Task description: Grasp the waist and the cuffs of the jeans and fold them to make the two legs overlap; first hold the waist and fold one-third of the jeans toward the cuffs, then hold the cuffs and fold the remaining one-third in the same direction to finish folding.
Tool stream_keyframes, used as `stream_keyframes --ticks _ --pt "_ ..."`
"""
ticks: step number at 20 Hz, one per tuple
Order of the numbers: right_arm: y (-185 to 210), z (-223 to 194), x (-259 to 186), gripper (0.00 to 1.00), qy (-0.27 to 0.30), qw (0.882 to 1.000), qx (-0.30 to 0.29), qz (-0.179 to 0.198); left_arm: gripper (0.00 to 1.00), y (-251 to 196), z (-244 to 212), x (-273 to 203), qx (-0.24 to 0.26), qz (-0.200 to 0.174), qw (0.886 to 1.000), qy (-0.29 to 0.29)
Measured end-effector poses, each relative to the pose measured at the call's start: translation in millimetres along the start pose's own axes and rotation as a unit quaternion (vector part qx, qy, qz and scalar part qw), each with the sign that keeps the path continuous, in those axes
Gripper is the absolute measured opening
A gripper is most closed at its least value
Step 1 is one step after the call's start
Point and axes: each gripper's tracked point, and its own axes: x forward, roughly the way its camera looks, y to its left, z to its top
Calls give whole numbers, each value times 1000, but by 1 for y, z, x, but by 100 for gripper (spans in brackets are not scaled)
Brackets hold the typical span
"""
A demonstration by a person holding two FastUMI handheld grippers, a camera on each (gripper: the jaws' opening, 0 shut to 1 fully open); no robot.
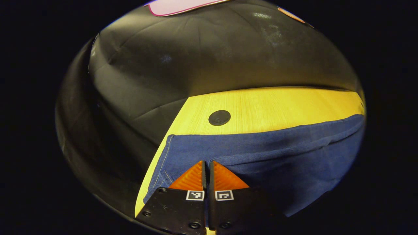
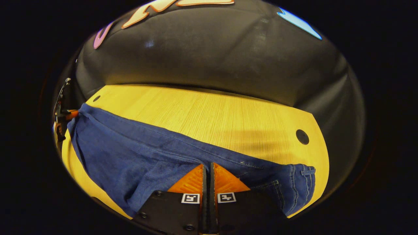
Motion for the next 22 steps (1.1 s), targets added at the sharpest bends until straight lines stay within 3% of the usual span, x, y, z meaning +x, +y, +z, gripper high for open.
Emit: stream_keyframes --ticks 1,2,4,5,7,10,15,19,22 --pt "-2 1 -2 8 0 1000 11 5 1 -2 6 -6 -1 1 1000 -4" --pt "-5 3 -7 19 3 1000 20 6 4 -6 12 -16 -4 -1 1000 -8" --pt "-7 3 -18 75 1 999 30 17 68 -10 24 -18 -9 6 1000 -12" --pt "-9 1 -26 76 -1 999 35 23 100 -12 25 -26 -14 8 1000 -15" --pt "-18 2 -45 100 -15 999 39 18 96 -13 32 -49 -32 6 999 -27" --pt "-49 -5 -81 99 -31 999 42 -9 96 -25 42 -76 -45 -14 998 -46" --pt "-113 -43 -122 99 -16 997 60 -47 96 -51 18 -104 -38 -43 998 -31" --pt "-166 -62 -129 99 -12 990 121 -72 96 -82 2 -131 -51 -82 995 -12" --pt "-195 -74 -118 99 -5 984 157 -83 96 -97 -5 -150 -46 -86 995 -14"
